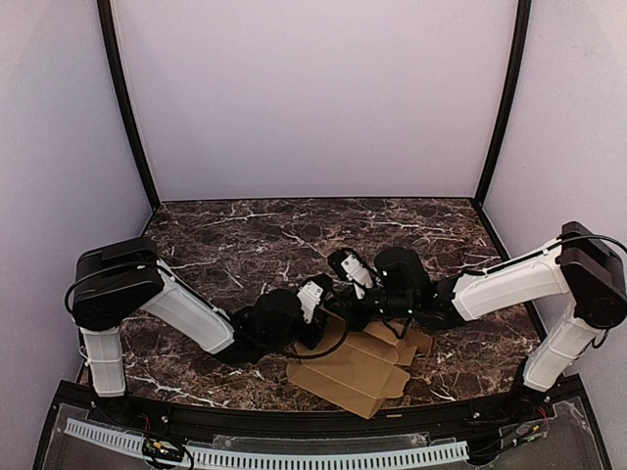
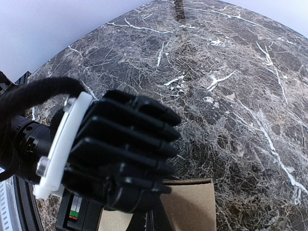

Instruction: Fold the paper box

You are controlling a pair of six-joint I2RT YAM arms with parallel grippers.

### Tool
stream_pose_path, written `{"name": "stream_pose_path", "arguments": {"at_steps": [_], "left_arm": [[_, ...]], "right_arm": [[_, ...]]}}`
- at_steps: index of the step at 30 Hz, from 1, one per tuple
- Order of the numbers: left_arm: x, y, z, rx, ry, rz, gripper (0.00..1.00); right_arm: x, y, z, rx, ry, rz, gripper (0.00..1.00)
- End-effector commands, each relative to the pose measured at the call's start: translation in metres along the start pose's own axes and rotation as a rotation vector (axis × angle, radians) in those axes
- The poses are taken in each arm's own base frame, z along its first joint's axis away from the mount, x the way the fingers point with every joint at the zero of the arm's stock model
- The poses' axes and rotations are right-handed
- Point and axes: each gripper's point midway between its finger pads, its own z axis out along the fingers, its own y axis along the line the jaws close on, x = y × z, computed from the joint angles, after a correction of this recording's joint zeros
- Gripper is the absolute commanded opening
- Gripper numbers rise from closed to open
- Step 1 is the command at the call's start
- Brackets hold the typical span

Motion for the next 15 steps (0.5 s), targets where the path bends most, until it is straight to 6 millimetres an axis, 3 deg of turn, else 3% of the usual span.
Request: {"name": "stream_pose_path", "arguments": {"at_steps": [1, 8, 15], "left_arm": [[-0.008, 0.011, 0.004, -0.074, -0.015, -0.004, 0.01], [-0.011, 0.007, 0.004, -0.059, -0.019, 0.001, 0.01], [-0.006, -0.001, -0.001, -0.017, 0.006, 0.046, 0.01]], "right_arm": [[0.019, 0.000, -0.002, 0.009, 0.049, 0.027, 0.00], [0.012, -0.005, -0.009, 0.059, 0.030, 0.031, 0.00], [-0.018, -0.020, -0.038, 0.179, -0.039, 0.011, 0.25]]}}
